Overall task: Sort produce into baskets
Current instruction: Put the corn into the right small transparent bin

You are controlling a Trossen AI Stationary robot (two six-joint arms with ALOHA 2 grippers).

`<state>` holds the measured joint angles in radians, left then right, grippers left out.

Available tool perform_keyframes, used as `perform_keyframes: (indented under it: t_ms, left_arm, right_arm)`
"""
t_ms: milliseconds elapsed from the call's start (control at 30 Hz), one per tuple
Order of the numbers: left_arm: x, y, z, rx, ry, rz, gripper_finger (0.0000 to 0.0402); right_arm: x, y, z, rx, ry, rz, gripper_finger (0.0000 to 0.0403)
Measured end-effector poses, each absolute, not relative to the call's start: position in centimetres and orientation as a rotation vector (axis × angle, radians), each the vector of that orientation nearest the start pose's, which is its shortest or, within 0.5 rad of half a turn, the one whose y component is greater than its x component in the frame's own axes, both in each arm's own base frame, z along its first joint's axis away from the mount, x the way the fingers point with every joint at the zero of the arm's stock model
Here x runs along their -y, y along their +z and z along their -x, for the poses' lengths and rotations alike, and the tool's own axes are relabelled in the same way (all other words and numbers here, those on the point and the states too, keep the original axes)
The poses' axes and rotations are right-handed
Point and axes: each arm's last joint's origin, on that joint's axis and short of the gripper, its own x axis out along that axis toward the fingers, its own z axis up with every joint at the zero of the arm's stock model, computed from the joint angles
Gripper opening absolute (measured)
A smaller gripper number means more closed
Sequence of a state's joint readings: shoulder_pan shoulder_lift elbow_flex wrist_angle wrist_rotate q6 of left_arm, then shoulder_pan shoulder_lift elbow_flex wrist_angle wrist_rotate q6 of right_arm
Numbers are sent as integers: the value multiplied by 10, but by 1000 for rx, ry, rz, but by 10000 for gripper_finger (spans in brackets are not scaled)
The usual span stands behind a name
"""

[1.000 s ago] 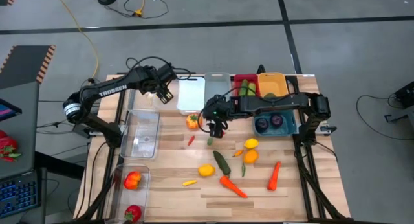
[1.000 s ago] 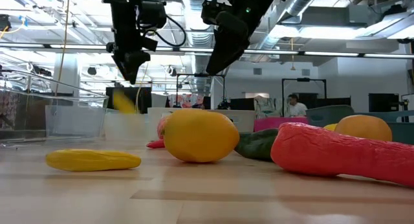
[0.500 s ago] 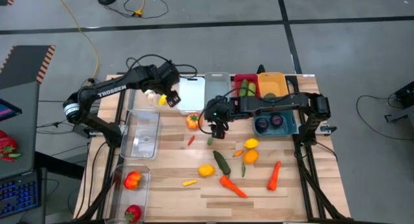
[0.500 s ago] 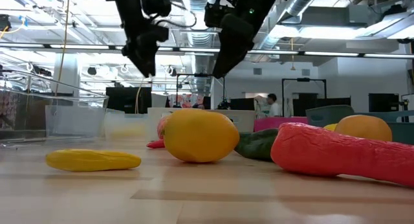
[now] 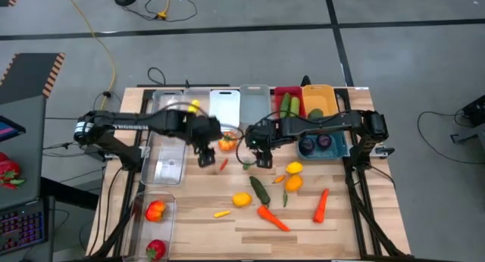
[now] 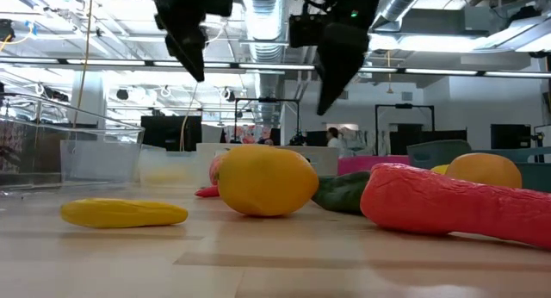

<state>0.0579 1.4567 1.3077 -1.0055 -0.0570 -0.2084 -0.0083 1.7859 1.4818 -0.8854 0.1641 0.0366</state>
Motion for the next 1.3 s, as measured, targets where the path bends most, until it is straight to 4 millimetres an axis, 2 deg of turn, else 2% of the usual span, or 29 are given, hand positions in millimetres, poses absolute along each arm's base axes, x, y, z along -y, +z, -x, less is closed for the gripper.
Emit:
perform_keyframes:
  t_ms: [100,300,600,700,933,1300]
  left_arm:
    - [11,297,-281,-1139,167,181,233]
    - [63,278,-279,-1100,61,196,233]
    - [120,258,-278,-870,-70,214,233]
    - [132,250,-275,-808,-78,211,233]
    - [148,234,-266,-782,-13,183,233]
    - [176,181,-287,-922,-16,75,233]
  right_arm:
    - [-5,252,-356,-1260,-177,61,276]
    - [-25,243,-349,-1307,-196,132,276]
    - [-38,240,-348,-1295,-206,103,276]
    - [-42,240,-347,-1292,-197,108,276]
    - [-47,241,-349,-1263,-183,110,276]
    - [-49,242,-351,-1240,-175,105,276]
